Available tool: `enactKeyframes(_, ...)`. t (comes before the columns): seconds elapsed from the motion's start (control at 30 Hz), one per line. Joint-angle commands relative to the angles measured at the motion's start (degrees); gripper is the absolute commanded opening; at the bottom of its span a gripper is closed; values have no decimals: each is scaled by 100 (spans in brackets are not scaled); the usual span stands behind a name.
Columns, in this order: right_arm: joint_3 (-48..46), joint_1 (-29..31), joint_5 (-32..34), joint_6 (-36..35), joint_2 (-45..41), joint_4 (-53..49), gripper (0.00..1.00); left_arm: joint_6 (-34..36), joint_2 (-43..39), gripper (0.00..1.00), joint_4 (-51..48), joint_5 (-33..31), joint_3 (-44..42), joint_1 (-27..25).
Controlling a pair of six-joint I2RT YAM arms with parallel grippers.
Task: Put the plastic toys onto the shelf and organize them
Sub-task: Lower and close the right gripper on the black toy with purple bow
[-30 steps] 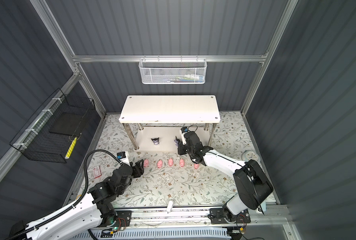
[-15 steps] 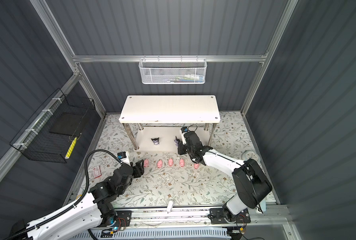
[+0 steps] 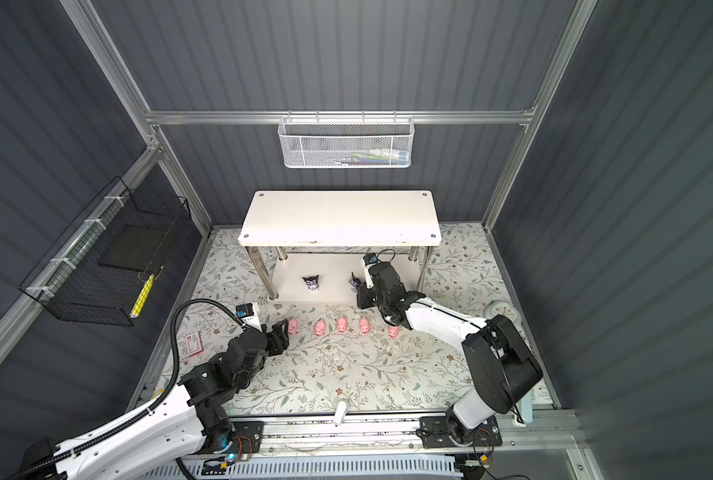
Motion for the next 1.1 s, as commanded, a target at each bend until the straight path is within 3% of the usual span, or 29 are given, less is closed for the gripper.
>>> enactKeyframes(0.0,169,-44,46,-51,109,125,0,-4,30,69,93,-121,-46,-11)
enactKeyframes(1.07,282,-130,71,-95,224,103,0,-29,103,69,222,-130,-121,-3)
